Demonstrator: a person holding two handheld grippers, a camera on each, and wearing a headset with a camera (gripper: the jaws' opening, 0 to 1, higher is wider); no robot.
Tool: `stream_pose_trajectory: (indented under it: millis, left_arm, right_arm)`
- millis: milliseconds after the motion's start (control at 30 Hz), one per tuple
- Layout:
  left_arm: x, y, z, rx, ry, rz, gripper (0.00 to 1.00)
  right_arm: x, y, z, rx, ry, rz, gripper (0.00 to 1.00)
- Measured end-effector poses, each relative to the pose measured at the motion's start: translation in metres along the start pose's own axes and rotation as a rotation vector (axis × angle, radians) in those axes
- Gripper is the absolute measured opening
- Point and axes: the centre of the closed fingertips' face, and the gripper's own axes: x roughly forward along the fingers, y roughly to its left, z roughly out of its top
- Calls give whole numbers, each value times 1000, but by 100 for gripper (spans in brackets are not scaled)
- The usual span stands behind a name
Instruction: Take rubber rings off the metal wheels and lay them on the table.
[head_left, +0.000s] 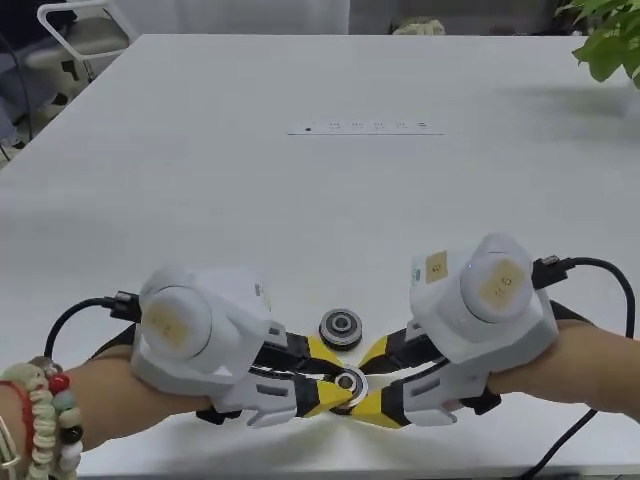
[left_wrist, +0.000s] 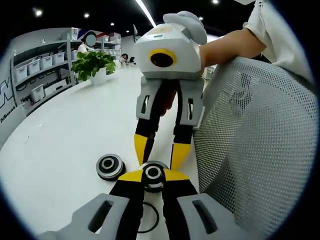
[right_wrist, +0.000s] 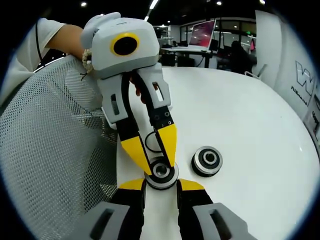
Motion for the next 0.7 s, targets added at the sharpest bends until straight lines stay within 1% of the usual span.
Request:
stream_pose_trajectory:
  millis: [133,200,233,300,367,500,600,700]
  left_arm:
    - [0,0,1,0,-2,-1,8]
    - [0,0,1,6,-8,-2,8]
    - [0,0,1,7,-11,-1,8]
    - [0,-1,1,10,-11,-1,8]
    - [0,0,1,12,-11,0,8]
    - [1,0,1,7,-14,4,8]
    - [1,0,1,6,-16,5,8]
    - [1,0,1,6,-16,5,8]
  right_arm:
    - [-1,0,-1,-10,7,3,19]
    - [-2,0,-2,-29,17,3,18]
    - [-3,-1,-4,-38,26,2,16]
    - [-4,-2,-7,-50,45,-4,10]
    - [-5,-2,-8,-37,42,-5,6]
    - [-5,-4,-9,-37,45,-12,1]
    - [-5,-4,-9,-28,45,-15,0]
    - [-6,-5,-9,-2,43,-16,0]
